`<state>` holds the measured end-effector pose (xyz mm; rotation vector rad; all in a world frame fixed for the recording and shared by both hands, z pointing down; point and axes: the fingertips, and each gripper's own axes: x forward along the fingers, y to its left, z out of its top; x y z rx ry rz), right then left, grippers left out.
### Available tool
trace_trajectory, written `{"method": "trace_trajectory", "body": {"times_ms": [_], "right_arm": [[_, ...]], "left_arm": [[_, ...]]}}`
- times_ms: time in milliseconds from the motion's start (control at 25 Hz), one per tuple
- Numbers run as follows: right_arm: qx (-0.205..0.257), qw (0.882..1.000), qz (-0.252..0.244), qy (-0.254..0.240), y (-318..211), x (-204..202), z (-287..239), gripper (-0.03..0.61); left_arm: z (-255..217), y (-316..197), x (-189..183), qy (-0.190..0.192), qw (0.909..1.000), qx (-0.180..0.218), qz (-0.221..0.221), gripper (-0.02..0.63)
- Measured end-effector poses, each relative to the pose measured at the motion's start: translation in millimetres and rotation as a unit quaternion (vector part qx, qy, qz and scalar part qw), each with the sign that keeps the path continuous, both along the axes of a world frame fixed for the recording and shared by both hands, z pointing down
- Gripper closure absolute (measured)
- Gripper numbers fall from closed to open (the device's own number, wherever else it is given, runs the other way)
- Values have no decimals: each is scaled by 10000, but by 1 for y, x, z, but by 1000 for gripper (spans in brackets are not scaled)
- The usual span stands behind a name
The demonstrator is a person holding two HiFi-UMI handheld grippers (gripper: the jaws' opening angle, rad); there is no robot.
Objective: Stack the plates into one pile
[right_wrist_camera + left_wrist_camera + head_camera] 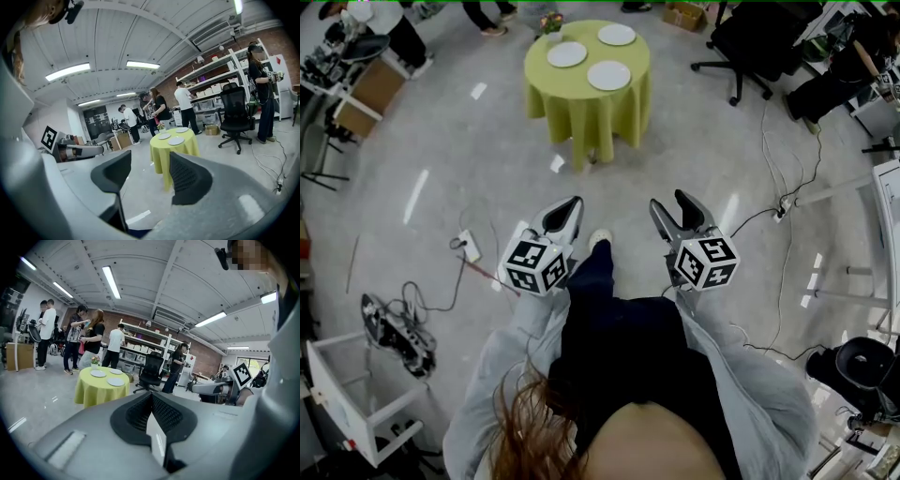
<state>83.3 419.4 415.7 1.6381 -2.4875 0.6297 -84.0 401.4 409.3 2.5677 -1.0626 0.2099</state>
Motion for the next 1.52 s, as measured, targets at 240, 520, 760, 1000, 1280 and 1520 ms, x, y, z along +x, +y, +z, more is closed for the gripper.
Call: {"method": "trace_trajectory", "body": {"times_ms": [240,520,760,1000,1280,1520], "right_arm": [[21,9999,101,38,-66,1,-8,322],[68,9996,241,96,-136,-1,-13,322],[138,9992,361,71,-183,-1,-17,322],[-56,9995,298,29,-197,-15,-7,321],[-365,9990,273,-33,-196,-17,16,322],[-483,9985,231,-102,-212,-20,25,322]], "left_arm": [[-7,-72,-5,41,10000,54,11,601],[-7,-146,-8,74,9998,94,146,601],[-13,-195,-8,100,9995,180,243,601],[-4,-208,-13,110,9996,16,269,601],[18,-202,-23,99,9994,-274,174,601],[27,-221,-28,58,9992,-385,84,601]]}}
